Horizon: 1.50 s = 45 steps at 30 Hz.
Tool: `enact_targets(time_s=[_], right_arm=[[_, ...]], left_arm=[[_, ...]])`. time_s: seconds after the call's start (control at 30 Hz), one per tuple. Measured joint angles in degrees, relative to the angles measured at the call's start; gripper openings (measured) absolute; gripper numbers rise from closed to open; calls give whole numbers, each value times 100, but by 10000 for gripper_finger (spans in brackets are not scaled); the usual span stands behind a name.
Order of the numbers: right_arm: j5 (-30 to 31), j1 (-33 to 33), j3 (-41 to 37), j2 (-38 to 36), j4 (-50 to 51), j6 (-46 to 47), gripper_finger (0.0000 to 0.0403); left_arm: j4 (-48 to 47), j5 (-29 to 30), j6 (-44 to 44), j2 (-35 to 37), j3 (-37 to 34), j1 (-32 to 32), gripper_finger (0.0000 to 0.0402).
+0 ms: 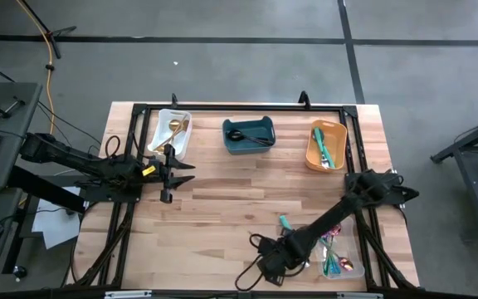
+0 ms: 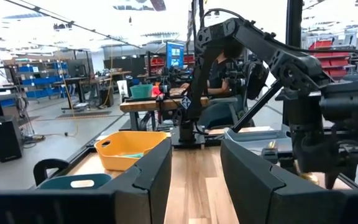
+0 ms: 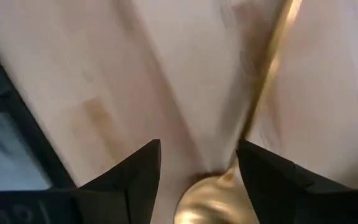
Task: Sort silverware by color (type)
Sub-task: Put the gold spoon into the white bin
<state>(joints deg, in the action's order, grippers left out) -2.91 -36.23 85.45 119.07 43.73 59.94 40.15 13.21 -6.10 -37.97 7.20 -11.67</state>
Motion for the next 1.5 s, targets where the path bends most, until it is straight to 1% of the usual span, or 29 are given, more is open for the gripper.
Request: enact_targets(time_s=[0.13, 0.23, 0.33, 0.47, 0.5, 0.6, 0.7, 0.77, 0.93, 1.03, 1.13, 1.2, 1.27, 1.3, 1.4, 1.5], right_arm=[[135, 7, 7, 114, 104, 62, 205], [334, 9, 18, 199, 363, 113, 178], [371, 11, 33, 323, 452, -56, 124], [298, 30, 40, 431, 333, -414, 25], [284, 48, 40, 433, 317, -587, 15], [280, 140, 23, 404, 282, -710, 19], [397, 255, 4, 284, 273, -1200, 8], [717, 353, -12, 172, 261, -1501, 9], [2048, 647, -33, -236, 278, -2029, 5], [2370, 707, -24, -420, 245, -2308, 4], [2544, 826, -32, -507, 216, -2649, 4], [2549, 942, -66, -563, 149, -2821, 4], [2448, 1101, -399, -676, -338, -2997, 3], [2277, 1192, -664, -774, -669, -3033, 3], [1891, 1468, -1585, -1208, -1938, -3046, 3], [1964, 1710, -2495, -1734, -3439, -3351, 3]], left_arm=[[-1, 0, -12, 2, 0, -2, 131], [1, 1, -116, 0, 0, -2, 131], [1, 0, -152, 2, 0, -1, 131], [5, 2, -150, 1, 0, -1, 131], [10, 2, -150, 1, 0, 0, 131], [9, 2, -150, 0, 0, -1, 131], [8, 2, -147, 2, 0, -1, 131], [7, 2, -147, 6, 0, -1, 131], [-3, 2, -13, 121, 0, -2, 131], [7, 2, 6, 259, 0, -1, 131], [-3, 2, 105, 356, 0, -2, 131], [-3, 0, 113, 408, 0, -2, 131], [-5, -1, 140, 424, 2, -4, 131], [-42, -21, 152, 436, 1, -9, 131], [-88, -92, 159, 474, 2, -35, 131], [-169, -95, 152, 483, 0, -82, 131]])
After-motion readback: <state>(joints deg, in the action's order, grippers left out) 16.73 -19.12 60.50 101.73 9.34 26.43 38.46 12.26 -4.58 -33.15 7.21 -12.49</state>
